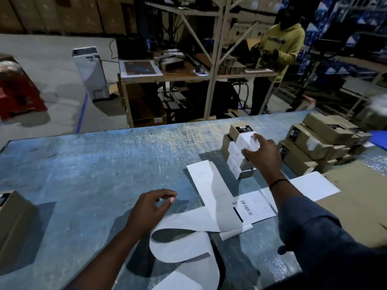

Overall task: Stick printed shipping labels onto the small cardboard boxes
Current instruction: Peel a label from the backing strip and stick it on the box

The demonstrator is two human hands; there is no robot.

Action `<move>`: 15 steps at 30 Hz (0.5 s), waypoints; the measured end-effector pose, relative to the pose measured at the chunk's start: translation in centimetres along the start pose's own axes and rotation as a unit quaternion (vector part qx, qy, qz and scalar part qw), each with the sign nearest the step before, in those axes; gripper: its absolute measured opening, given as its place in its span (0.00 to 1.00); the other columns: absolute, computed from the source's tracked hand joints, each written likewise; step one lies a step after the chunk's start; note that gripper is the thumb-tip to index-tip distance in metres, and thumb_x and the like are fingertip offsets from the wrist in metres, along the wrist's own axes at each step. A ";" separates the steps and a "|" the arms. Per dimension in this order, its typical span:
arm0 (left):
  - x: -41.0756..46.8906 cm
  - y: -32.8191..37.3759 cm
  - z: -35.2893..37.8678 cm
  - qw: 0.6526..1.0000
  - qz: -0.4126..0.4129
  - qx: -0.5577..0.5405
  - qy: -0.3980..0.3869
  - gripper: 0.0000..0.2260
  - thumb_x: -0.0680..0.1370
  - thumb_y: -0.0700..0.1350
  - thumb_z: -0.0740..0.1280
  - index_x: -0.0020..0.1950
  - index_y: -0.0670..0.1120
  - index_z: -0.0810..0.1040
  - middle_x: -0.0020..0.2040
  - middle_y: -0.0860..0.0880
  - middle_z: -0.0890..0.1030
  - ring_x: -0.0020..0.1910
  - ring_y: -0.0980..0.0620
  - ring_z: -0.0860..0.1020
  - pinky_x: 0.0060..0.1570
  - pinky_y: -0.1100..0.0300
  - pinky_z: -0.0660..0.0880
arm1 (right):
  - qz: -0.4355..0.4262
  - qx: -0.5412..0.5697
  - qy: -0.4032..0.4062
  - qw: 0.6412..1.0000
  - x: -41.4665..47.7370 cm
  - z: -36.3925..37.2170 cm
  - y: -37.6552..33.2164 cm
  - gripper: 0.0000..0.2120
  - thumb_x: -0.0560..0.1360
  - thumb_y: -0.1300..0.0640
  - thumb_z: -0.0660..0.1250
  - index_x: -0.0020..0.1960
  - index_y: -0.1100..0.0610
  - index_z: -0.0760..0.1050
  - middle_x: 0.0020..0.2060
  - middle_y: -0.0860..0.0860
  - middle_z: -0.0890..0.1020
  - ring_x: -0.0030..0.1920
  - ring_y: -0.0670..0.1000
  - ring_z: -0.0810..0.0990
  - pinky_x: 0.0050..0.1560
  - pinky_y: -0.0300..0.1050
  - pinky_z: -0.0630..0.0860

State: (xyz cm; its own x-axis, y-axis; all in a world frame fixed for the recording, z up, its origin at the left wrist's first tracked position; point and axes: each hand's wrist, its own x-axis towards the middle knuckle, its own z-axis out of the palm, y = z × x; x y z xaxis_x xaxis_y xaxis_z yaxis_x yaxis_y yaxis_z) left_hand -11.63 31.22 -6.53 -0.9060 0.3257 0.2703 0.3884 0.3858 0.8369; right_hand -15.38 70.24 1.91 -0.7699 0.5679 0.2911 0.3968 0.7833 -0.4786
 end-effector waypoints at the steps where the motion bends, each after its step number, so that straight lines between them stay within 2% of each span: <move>1: -0.1 0.1 0.2 1.000 -0.007 0.002 -0.006 0.06 0.77 0.47 0.74 0.50 0.58 0.86 0.50 0.66 0.85 0.51 0.64 0.83 0.53 0.61 0.79 | 0.000 -0.006 -0.004 1.000 0.0 0.2 0.2 0.35 0.67 0.40 0.75 0.72 0.44 0.72 0.58 0.60 0.79 0.60 0.62 0.78 0.55 0.54 0.78; 8: 0.0 1.0 0.8 0.998 -0.056 -0.011 -0.041 0.04 0.78 0.48 0.73 0.50 0.54 0.88 0.47 0.64 0.86 0.48 0.61 0.84 0.50 0.55 0.82 | -0.035 -0.013 -0.006 0.999 0.5 1.2 0.4 0.36 0.68 0.37 0.74 0.73 0.45 0.71 0.59 0.61 0.78 0.61 0.64 0.76 0.62 0.56 0.75; 11: 0.0 1.6 0.6 0.994 -0.085 -0.020 -0.066 0.06 0.79 0.52 0.72 0.49 0.54 0.88 0.47 0.62 0.86 0.46 0.62 0.84 0.50 0.57 0.81 | -0.037 -0.036 -0.019 0.998 0.4 1.3 0.2 0.38 0.70 0.35 0.74 0.76 0.47 0.68 0.63 0.62 0.75 0.64 0.64 0.73 0.65 0.57 0.72; 13: -0.1 1.8 0.2 0.990 -0.111 -0.020 -0.087 0.10 0.77 0.58 0.70 0.49 0.55 0.88 0.48 0.62 0.86 0.47 0.62 0.84 0.51 0.59 0.81 | -0.035 -0.054 0.009 0.998 -0.3 1.3 -0.1 0.39 0.71 0.35 0.72 0.76 0.49 0.66 0.68 0.61 0.71 0.68 0.65 0.68 0.68 0.59 0.66; 15: -0.3 2.0 -0.3 0.984 -0.146 -0.037 -0.098 0.12 0.75 0.62 0.69 0.49 0.56 0.87 0.48 0.61 0.86 0.46 0.61 0.84 0.49 0.58 0.81 | -0.052 -0.051 0.067 0.995 -1.8 1.3 -0.8 0.35 0.72 0.38 0.71 0.74 0.51 0.69 0.70 0.60 0.70 0.69 0.65 0.65 0.69 0.62 0.63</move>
State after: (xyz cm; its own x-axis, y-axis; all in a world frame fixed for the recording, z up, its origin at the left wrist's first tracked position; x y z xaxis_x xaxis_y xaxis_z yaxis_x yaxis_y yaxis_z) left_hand -10.59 31.65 -4.86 -0.9243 0.3735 -0.0781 0.0964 0.4264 0.8994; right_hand -14.99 68.27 0.75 -0.7387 0.5060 0.4453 0.3731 0.8572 -0.3550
